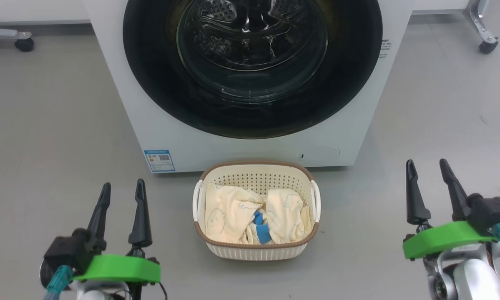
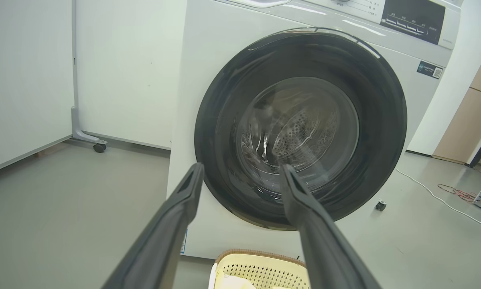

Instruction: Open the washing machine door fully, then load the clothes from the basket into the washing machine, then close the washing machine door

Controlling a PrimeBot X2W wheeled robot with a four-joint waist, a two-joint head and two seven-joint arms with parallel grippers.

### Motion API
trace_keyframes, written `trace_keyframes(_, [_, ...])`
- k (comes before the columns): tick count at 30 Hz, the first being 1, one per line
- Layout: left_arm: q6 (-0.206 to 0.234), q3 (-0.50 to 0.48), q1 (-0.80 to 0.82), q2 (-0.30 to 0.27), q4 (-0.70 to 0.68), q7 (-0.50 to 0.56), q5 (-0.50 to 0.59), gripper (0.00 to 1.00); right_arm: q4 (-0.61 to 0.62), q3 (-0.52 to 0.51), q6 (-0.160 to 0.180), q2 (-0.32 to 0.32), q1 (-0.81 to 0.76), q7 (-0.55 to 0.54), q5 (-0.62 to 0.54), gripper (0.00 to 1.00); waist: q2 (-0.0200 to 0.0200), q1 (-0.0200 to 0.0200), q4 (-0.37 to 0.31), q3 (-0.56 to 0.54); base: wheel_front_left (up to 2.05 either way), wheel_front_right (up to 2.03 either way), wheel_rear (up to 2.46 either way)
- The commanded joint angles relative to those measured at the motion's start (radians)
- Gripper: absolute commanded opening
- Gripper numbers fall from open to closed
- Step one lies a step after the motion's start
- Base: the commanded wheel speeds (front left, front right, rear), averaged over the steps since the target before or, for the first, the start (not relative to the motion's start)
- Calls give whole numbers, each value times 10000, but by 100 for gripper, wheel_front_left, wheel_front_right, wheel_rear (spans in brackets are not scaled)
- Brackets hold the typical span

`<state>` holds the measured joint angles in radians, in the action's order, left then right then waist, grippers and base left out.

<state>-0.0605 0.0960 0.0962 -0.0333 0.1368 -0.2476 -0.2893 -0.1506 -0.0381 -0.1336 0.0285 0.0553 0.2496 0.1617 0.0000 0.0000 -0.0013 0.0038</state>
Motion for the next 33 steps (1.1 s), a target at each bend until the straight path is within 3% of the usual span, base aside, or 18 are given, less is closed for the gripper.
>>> trace_keyframes(1, [65, -279, 498, -169, -260, -141, 196, 100, 281, 234, 29, 217, 644, 122, -247, 100, 0, 0, 3, -6, 0, 0, 0])
trace_keyframes(33, [358, 10, 603, -169, 933, -141, 1099, 100, -613, 296, 29, 217, 759, 122, -928, 100, 0, 0, -13, 51, 0, 0, 0])
